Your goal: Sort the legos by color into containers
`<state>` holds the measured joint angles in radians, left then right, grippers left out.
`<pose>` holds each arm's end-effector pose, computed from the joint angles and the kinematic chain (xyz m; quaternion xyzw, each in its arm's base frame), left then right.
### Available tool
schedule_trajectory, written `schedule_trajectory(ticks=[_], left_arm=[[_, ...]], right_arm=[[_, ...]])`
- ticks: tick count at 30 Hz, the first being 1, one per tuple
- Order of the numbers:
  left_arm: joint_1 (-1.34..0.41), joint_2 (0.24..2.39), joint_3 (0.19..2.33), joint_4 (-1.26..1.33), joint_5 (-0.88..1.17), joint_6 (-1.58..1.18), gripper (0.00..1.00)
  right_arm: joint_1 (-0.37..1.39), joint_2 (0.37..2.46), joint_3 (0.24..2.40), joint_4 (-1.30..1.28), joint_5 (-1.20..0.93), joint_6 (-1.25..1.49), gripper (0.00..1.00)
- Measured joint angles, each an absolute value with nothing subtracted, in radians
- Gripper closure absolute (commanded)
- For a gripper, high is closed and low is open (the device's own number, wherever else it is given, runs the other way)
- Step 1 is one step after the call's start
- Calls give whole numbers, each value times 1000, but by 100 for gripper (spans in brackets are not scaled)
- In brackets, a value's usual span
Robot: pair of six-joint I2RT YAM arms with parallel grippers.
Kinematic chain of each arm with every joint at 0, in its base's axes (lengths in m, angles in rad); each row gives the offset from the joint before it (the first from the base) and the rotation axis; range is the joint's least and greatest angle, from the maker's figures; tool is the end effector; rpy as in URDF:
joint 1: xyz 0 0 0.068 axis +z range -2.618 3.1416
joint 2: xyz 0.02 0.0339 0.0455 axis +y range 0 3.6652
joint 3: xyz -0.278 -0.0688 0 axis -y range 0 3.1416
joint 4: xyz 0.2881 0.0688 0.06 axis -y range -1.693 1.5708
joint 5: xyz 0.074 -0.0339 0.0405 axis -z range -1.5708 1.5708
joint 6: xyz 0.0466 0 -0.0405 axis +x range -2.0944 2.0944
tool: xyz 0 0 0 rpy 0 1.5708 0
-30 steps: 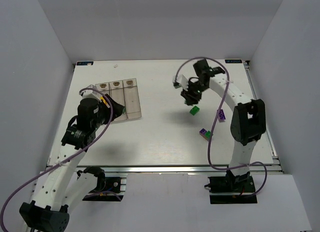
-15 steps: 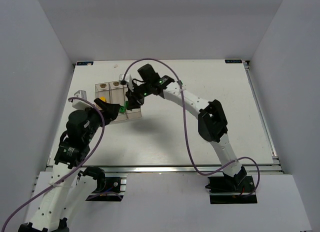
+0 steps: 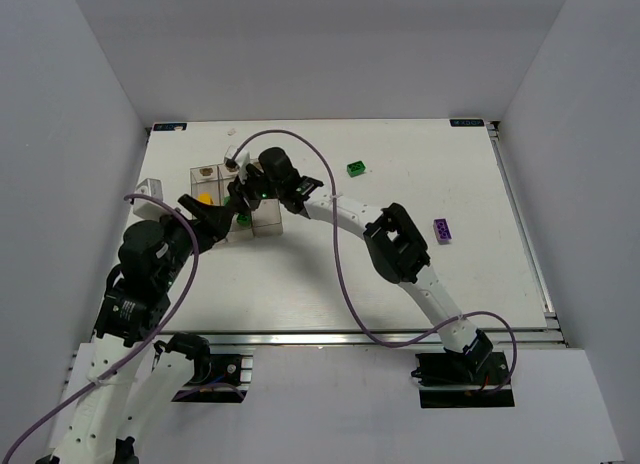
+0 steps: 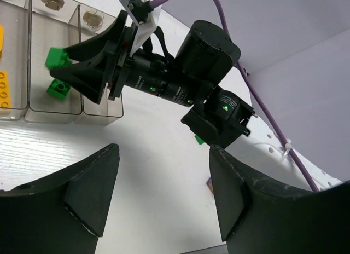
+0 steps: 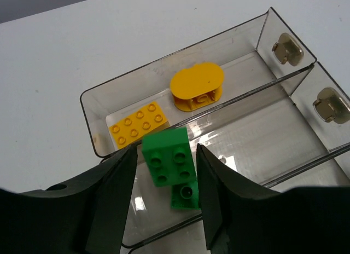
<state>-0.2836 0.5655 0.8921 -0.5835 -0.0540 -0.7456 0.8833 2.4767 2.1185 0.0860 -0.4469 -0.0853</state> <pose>0.1500 -0.0411 0.3811 -0.1973 0.7668 -0.2819 0.5419 0.3915 0.5085 0.2090 -0.4802 0.6250 0.3917 0.4747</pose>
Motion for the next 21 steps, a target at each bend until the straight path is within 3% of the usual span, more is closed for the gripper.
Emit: schedule_trajectory(ticks=[3, 6, 9, 10, 12, 14, 16, 17, 18, 19, 20, 21], left_arm=[[-284, 582, 899, -581, -25, -748, 32], [-284, 616, 896, -555, 31, -755, 48], [-284, 672, 889, -502, 103, -761, 66], [-284, 700, 888, -479, 130, -762, 70], [-284, 753, 886, -437, 176, -763, 75], [-290, 832, 886, -395, 229, -760, 75], [-299, 931, 900, -373, 277, -758, 69], [-311, 995, 917, -361, 299, -752, 62], [-326, 1070, 938, -353, 319, -744, 48], [-344, 1137, 960, -350, 334, -735, 42], [-369, 1212, 992, -350, 342, -731, 37], [-395, 1281, 1021, -345, 347, -725, 30]], right_arm=[[881, 2480, 2119, 110, -428, -74, 41], [873, 2479, 2119, 139, -425, -57, 46], [847, 2467, 2113, 139, -424, -19, 67], [830, 2453, 2102, 133, -424, -2, 85], [787, 2407, 2068, 109, -423, 32, 100], [725, 2332, 2012, 83, -417, 56, 100], [649, 2227, 1929, 44, -416, 59, 100], [606, 2163, 1873, 25, -413, 50, 100], [564, 2101, 1824, -9, -414, 38, 100], [519, 2049, 1787, -37, -414, 24, 96], [470, 1994, 1747, -67, -415, 7, 87], [422, 1950, 1719, -113, -419, -16, 63]])
